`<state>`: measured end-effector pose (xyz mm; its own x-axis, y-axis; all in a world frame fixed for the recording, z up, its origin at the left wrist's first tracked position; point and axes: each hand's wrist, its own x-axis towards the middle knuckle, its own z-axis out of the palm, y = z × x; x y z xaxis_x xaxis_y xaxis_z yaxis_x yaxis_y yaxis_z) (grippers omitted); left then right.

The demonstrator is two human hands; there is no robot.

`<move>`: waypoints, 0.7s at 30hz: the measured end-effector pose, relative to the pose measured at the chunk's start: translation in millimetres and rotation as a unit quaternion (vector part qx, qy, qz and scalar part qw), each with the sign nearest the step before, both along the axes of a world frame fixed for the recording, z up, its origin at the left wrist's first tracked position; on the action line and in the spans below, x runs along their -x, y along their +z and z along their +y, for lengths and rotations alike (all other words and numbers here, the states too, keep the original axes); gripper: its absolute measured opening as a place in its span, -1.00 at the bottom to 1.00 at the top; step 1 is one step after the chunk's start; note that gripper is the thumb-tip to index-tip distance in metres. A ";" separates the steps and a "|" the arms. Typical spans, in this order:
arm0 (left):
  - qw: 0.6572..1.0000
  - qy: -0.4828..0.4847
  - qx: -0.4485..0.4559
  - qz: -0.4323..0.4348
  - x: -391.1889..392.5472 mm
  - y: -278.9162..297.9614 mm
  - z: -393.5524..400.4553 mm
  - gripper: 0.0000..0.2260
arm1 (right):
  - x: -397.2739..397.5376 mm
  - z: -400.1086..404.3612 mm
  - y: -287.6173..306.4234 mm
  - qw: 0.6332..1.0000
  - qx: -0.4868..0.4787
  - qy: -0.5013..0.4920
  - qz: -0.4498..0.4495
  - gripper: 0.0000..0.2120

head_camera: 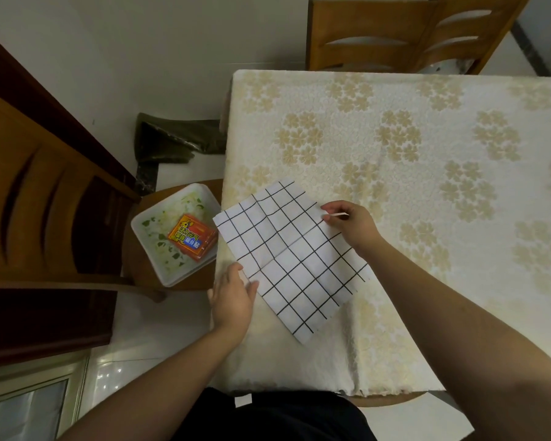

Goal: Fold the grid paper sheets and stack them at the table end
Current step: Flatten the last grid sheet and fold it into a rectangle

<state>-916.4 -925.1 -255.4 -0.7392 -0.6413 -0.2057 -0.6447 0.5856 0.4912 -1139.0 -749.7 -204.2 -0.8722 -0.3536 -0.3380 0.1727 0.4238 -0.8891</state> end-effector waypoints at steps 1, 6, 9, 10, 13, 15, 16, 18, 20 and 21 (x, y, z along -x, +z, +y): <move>0.999 0.018 -0.036 0.014 2.0 3.7 2.1 -0.64 | -0.6 1.9 -1.2 1.000 -0.001 -0.012 -0.005 -0.88; 0.964 0.158 -0.208 0.040 18.2 14.9 11.5 -0.58 | -5.1 8.8 -9.1 1.000 -0.009 -0.017 -0.023 -0.82; 0.931 0.231 -0.279 0.045 27.0 16.6 10.8 -0.58 | -7.0 11.8 -11.7 1.000 -0.015 -0.011 -0.018 -0.85; 0.922 0.248 -0.293 0.046 29.0 16.3 9.7 -0.60 | -7.3 12.4 -11.5 1.000 -0.017 -0.010 -0.016 -0.87; 0.911 0.266 -0.314 0.040 31.9 13.9 4.1 -0.68 | -8.0 14.0 -10.7 1.000 -0.020 -0.006 -0.007 -0.89; 0.906 0.264 -0.327 0.043 31.5 12.9 0.0 -0.76 | -8.7 15.8 -9.5 1.000 -0.020 -0.005 -0.005 -0.88; 0.904 0.257 -0.337 0.047 30.9 14.0 -1.9 -0.78 | -9.0 17.3 -8.9 1.000 -0.021 -0.007 -0.005 -0.87; 0.902 0.241 -0.355 0.047 29.3 18.8 -6.5 -0.78 | -9.8 20.8 -6.1 1.000 -0.024 -0.011 -0.008 -0.87; 0.896 0.228 -0.378 0.043 27.2 24.6 -13.7 -0.75 | -11.3 24.6 -3.6 1.000 -0.016 -0.014 -0.013 -0.85; 0.893 0.222 -0.389 0.039 26.8 26.4 -18.6 -0.74 | -12.2 26.2 -2.2 1.000 -0.009 -0.017 -0.014 -0.84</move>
<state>-943.2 -943.7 -229.0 -0.4795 -0.5599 -0.6757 -0.6750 -0.2567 0.6917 -1126.8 -723.6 -206.3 -0.8736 -0.3169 -0.3694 0.2128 0.4338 -0.8755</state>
